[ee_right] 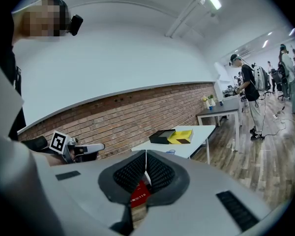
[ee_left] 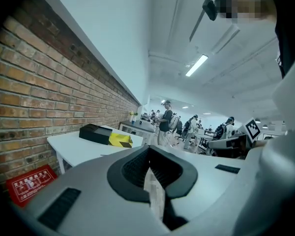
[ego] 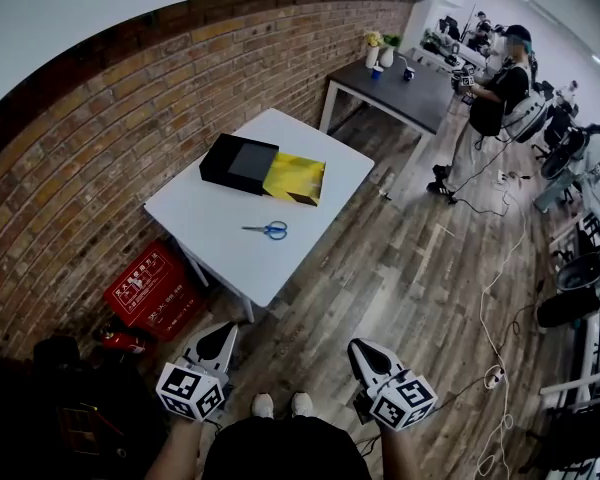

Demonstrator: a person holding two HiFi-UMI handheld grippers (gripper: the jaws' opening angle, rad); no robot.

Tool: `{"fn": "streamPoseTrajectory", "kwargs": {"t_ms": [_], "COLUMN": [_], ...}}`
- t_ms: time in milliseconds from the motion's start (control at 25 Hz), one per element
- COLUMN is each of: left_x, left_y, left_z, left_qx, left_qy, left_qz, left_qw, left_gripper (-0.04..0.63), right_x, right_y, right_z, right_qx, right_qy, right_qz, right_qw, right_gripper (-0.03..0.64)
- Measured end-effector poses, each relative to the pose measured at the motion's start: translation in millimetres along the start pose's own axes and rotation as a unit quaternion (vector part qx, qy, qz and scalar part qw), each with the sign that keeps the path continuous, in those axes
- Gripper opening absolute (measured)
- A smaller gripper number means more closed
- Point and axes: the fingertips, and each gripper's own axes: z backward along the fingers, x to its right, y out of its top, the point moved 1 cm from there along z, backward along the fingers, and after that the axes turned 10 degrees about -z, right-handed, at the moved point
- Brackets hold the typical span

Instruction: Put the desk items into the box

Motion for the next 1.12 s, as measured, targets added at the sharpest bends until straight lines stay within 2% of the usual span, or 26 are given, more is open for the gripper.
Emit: {"fn": "streamPoseTrajectory", "kwargs": {"t_ms": [280,720,920,1120], "left_x": [-11,-27,-27,-38], "left_y": [-12,-15,-15,-19], "left_z": [8,9,-9,-39], "left_qx": [-0.005,-0.003,-0.012,-0.026], "left_qy": [-0.010,-0.013,-0.012,0.006], "left_qz": [0.000,0.003,-0.002,0.002], "left_qw": [0.9999,0.9999,0.9998,0.9996], "left_gripper": [0.014,0.014,0.014,0.014], "right_x": [-6,-20,-3,28], "right_y": [-9,-20,-15,-6], "right_z": [-2,-19,-31,-64], "right_qx": [0.013,0.005,0.000,-0.018], "right_qy": [-0.026,-0.016,-0.010,0.008], "right_qz": [-0.011,-0.017,-0.024,-0.032], "right_qw": [1.000,1.000,1.000,0.999], "right_gripper": [0.021,0.021,0.021,0.022]}}
